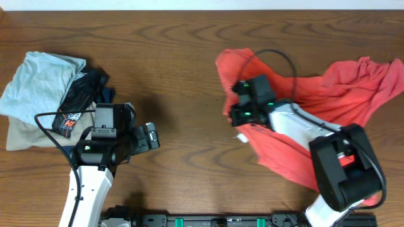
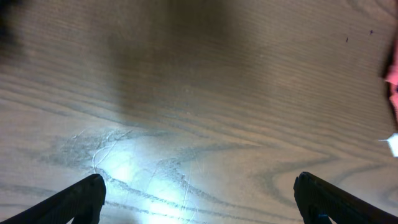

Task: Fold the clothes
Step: 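Drag the orange shirt leftward to the table center with the right gripper, then grasp the shirt's left edge with the left gripper and pull it left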

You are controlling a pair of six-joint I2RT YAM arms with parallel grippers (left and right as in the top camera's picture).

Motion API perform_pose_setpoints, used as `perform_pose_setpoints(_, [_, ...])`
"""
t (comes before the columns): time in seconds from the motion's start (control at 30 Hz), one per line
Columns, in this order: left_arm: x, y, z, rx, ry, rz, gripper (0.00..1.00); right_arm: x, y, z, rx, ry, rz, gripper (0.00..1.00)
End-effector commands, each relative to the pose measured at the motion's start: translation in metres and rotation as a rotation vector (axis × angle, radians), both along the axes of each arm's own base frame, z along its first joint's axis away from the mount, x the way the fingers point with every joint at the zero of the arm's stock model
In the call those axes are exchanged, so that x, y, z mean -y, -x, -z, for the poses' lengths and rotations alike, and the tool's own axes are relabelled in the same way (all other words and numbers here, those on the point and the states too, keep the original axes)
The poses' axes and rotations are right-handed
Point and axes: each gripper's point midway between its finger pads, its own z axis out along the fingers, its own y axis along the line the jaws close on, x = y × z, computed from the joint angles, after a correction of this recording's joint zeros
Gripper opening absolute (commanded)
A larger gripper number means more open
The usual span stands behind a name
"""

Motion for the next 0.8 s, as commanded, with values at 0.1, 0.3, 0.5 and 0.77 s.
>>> perform_pose_setpoints(0.1, [0.0,-0.006,-0.007,0.023,0.005,-0.008,0.98,-0.085,-0.004,-0.064,0.128,-0.096,-0.15,0.01])
perform_pose_setpoints(0.3, [0.0,-0.006,-0.007,0.022,0.005,-0.009,0.98,-0.065,-0.006,-0.072,0.085,0.024,-0.097,0.71])
perform_pose_setpoints(0.5, [0.017,-0.003,-0.008,0.011,0.1,0.035,0.98,0.029,-0.013,-0.083,0.052,0.31,0.104,0.83])
perform_pose_setpoints(0.77, [0.042,0.004,0.001,-0.062,0.238,0.091,0.98,0.13,0.015,-0.126,-0.019,0.436,0.3,0.99])
